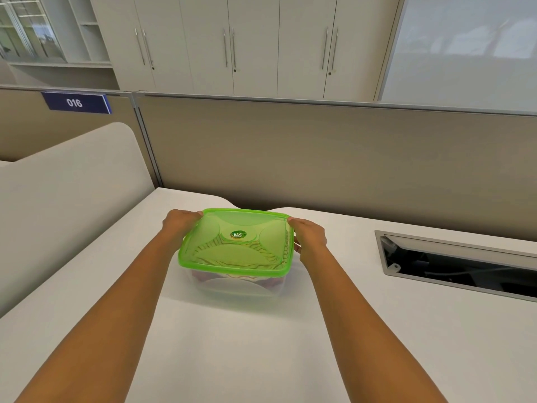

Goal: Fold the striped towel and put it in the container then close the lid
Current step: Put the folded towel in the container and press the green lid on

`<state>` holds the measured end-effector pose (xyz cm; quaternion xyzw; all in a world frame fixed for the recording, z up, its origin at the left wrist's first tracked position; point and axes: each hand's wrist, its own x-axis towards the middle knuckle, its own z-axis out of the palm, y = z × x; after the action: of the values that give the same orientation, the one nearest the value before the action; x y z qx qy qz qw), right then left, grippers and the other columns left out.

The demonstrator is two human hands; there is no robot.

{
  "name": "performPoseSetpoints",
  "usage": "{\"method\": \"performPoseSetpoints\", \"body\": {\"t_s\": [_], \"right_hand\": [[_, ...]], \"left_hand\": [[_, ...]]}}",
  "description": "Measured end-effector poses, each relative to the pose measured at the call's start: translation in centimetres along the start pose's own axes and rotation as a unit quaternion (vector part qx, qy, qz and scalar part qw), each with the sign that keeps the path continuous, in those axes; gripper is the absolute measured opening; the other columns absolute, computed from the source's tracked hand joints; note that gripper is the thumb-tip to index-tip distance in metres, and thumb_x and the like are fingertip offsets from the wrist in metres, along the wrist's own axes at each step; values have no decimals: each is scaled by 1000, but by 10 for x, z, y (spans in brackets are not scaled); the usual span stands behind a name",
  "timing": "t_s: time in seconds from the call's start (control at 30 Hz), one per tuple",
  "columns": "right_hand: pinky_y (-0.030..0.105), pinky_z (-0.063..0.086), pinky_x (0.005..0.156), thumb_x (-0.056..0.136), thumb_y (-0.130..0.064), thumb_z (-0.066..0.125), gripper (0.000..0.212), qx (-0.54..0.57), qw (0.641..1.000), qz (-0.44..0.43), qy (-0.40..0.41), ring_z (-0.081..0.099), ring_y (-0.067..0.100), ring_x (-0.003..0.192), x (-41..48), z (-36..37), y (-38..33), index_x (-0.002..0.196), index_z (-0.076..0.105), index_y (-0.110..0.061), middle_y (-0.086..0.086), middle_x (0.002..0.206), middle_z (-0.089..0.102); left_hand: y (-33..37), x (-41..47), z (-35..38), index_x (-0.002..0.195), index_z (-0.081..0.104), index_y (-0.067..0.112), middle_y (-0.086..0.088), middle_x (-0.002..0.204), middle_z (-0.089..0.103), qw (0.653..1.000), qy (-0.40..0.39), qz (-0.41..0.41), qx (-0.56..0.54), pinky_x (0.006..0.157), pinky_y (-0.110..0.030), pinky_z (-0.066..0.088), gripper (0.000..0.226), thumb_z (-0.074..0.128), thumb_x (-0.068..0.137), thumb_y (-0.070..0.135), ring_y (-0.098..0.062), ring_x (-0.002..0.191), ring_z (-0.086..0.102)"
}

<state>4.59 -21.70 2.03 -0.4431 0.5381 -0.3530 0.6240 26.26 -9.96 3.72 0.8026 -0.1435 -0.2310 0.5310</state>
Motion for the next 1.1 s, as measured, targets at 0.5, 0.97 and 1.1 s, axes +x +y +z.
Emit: {"method": "performPoseSetpoints", "body": {"t_s": [0.5,0.97,1.1], "right_hand": [[27,44,59,85,-13,67,18,32,994,83,-67,48,18,67,15,-1,-8,96,55,-5,11,78,53],[28,38,52,88,-14,57,12,-51,997,52,-36,42,19,54,13,12,-3,93,52,-5,12,79,50],[33,41,71,88,-20,56,15,-69,996,42,-26,48,27,79,12,13,-2,91,52,-6,14,87,52]], "left_hand": [[-11,9,7,114,63,-1,-22,124,61,999,6,-25,-44,102,-48,46,42,70,80,22,-38,114,57],[-9,9,10,114,64,3,-20,124,61,998,46,-38,3,101,-45,46,44,70,79,29,-37,113,58],[-11,7,10,111,68,5,-18,125,62,999,43,-9,7,103,-43,45,40,70,80,30,-37,114,57]]}}
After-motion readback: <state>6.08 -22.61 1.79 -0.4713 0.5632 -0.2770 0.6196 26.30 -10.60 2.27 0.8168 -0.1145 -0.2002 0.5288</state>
